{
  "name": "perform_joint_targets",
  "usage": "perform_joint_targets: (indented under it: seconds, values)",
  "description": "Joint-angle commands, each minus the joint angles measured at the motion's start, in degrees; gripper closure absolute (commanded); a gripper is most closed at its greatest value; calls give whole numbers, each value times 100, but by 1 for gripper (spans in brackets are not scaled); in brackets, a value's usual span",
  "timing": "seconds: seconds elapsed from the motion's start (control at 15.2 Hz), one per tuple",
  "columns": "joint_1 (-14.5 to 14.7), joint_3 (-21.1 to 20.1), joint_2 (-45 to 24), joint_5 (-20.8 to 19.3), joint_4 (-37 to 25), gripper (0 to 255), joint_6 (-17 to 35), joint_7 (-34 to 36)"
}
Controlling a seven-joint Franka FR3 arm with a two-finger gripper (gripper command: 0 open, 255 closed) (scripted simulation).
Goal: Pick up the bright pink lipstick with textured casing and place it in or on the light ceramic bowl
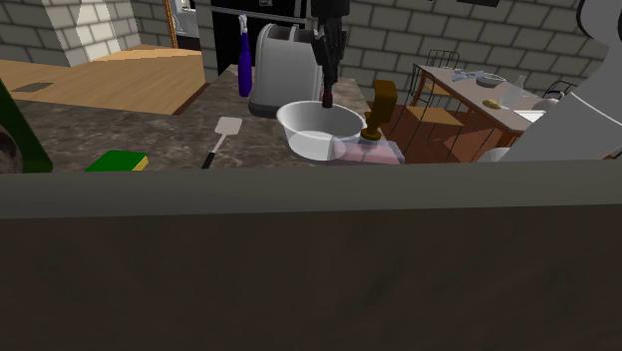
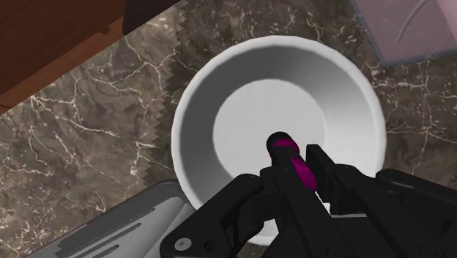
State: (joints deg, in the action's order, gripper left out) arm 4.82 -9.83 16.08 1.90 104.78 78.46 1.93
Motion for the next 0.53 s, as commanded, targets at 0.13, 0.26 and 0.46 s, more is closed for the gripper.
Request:
perform_joint_targets:
  seconds: [0.13, 0.26, 0.46]
  values:
    - [5, 0, 79, 11, 389, 255, 314, -10]
    - [7, -2, 107, 16, 560, 255, 457, -12]
    - [7, -2, 107, 16, 560, 255, 457, -12]
